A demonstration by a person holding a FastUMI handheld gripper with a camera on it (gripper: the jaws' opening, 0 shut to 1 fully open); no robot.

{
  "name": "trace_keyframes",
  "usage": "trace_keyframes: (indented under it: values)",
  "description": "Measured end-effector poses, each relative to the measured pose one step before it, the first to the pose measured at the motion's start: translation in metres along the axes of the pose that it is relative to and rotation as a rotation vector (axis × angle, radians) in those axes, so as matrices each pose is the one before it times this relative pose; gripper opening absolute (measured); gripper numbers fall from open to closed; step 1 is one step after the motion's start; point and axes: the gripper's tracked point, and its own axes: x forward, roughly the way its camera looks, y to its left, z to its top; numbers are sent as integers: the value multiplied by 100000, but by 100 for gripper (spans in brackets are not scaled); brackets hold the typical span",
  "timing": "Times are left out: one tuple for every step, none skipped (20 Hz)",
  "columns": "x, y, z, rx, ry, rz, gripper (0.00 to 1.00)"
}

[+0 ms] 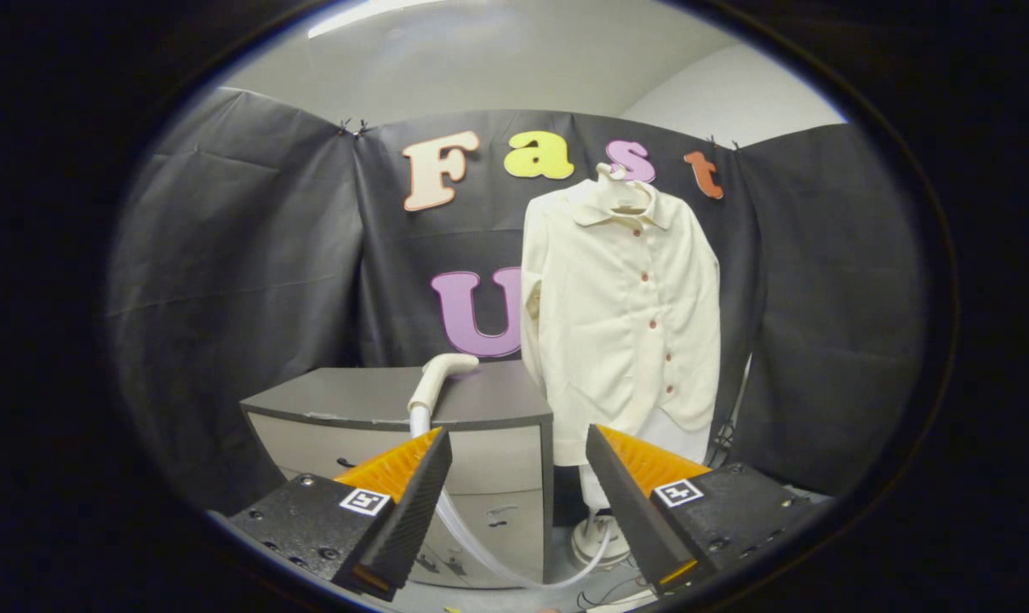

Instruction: Iron the clothes twice with a garment steamer, once on the left side and once on the right side.

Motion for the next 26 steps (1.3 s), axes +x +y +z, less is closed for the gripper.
trace_keyframes:
  values:
    - [359, 266, -263, 625, 836, 612, 97]
    - [523, 384, -63, 927, 497, 776, 97]
    - [585, 373, -101, 973, 875, 867, 97]
    - [761, 506, -271, 685, 990, 1211, 97]
    - [815, 535, -109, 243, 583, 1280, 97]
    - [977, 519, -32, -319, 667, 1505, 97]
    - [994, 451, -94, -491, 371, 1200, 97]
    - [1118, 461, -90, -830, 795, 1297, 97]
    - [1134, 399, -273, -959, 1306, 1120, 97]
    - [1182, 429, -221, -908, 1394, 1163, 97]
    - [1275, 583, -164, -662, 1142, 1384, 97]
    - [1122, 504, 119, -636, 381, 1323, 97]
    - [1042, 555, -34, -1007, 993, 1372, 97]
    - [1083, 441, 71, -991, 1199, 1393, 97]
    - [1131, 448, 143, -1276, 768, 1353, 97]
    - [1078, 333, 233, -1431, 1173, 1013, 97]
    - [1110, 242, 140, -1195, 1074, 453, 97]
    - [1066, 215, 230, -638, 971, 423, 97]
    - [1032, 230, 101, -37, 1041, 825, 97]
    - [1017, 216, 183, -102, 1565, 447, 97]
    - [1060, 203, 125, -216, 1672, -179, 97]
    - [960, 127, 126, 594, 1999, -306, 97]
    - [848, 467, -348, 1131, 3517, 979, 97]
    - [989, 580, 94, 620, 2556, 1302, 97]
    - [1025, 240, -105, -762, 4100, 767, 97]
    - [772, 33, 127, -1180, 3032, -267, 97]
